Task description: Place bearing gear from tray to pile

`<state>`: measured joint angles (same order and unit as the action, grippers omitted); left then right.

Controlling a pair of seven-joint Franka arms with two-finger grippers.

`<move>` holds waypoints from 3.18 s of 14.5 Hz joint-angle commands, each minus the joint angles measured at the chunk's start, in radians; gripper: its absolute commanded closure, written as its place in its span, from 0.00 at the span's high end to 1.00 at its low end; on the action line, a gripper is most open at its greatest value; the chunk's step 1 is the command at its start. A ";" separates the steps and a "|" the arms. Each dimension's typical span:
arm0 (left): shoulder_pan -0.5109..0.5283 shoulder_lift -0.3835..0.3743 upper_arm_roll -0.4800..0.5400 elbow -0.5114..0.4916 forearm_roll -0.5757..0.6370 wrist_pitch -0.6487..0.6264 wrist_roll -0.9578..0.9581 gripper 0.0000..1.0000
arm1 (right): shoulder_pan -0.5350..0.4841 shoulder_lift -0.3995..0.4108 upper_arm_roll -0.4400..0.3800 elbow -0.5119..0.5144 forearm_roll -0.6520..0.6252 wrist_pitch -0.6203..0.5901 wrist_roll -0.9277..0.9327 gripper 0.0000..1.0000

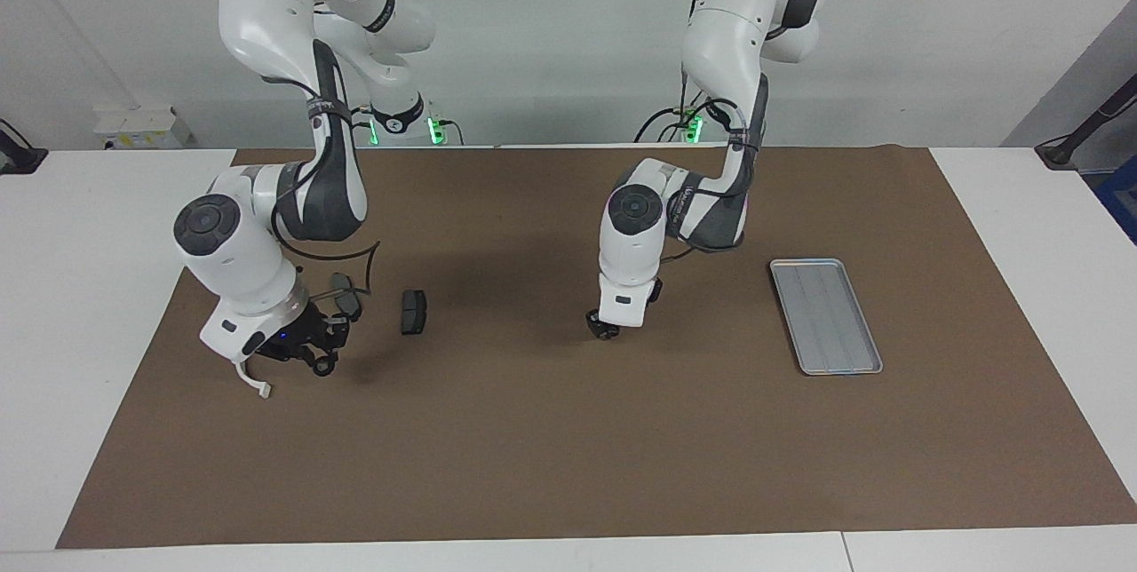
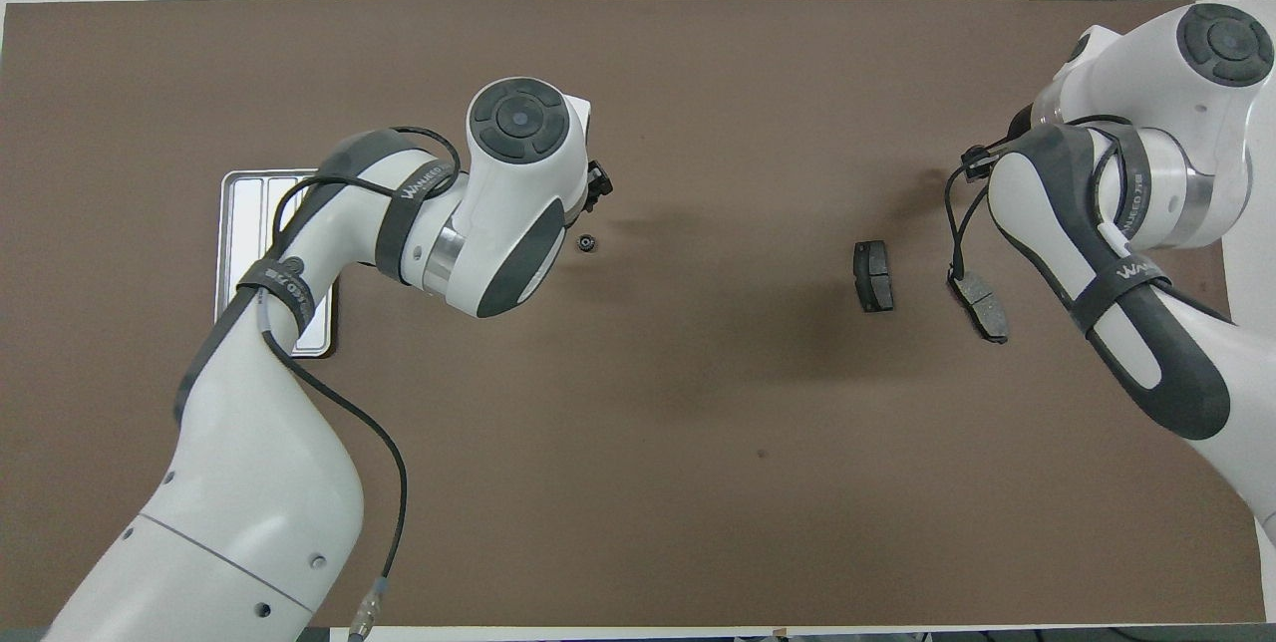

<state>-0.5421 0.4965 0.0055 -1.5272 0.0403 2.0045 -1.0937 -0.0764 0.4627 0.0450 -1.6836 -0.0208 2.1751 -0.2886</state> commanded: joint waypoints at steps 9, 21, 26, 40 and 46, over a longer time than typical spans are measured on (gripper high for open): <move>0.338 -0.438 -0.004 -0.050 0.010 -0.374 0.387 1.00 | -0.039 0.017 0.016 -0.094 0.002 0.140 -0.058 0.00; 0.462 -0.532 -0.002 -0.087 0.009 -0.501 0.725 1.00 | 0.064 0.002 0.021 0.014 0.015 0.085 0.112 1.00; 0.487 -0.532 -0.013 -0.090 0.006 -0.486 0.828 1.00 | 0.268 0.004 0.016 0.180 -0.017 -0.135 0.435 0.99; 0.484 -0.515 -0.030 -0.097 -0.026 -0.386 0.827 1.00 | 0.652 0.333 0.012 0.547 -0.054 -0.155 0.916 0.92; 0.482 -0.513 -0.022 -0.119 -0.037 -0.397 0.828 1.00 | 0.693 0.379 0.012 0.544 -0.076 -0.098 0.956 0.89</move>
<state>-0.0707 0.0003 -0.0159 -1.6245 0.0145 1.5922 -0.2811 0.6141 0.8142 0.0568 -1.1746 -0.0662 2.0669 0.6432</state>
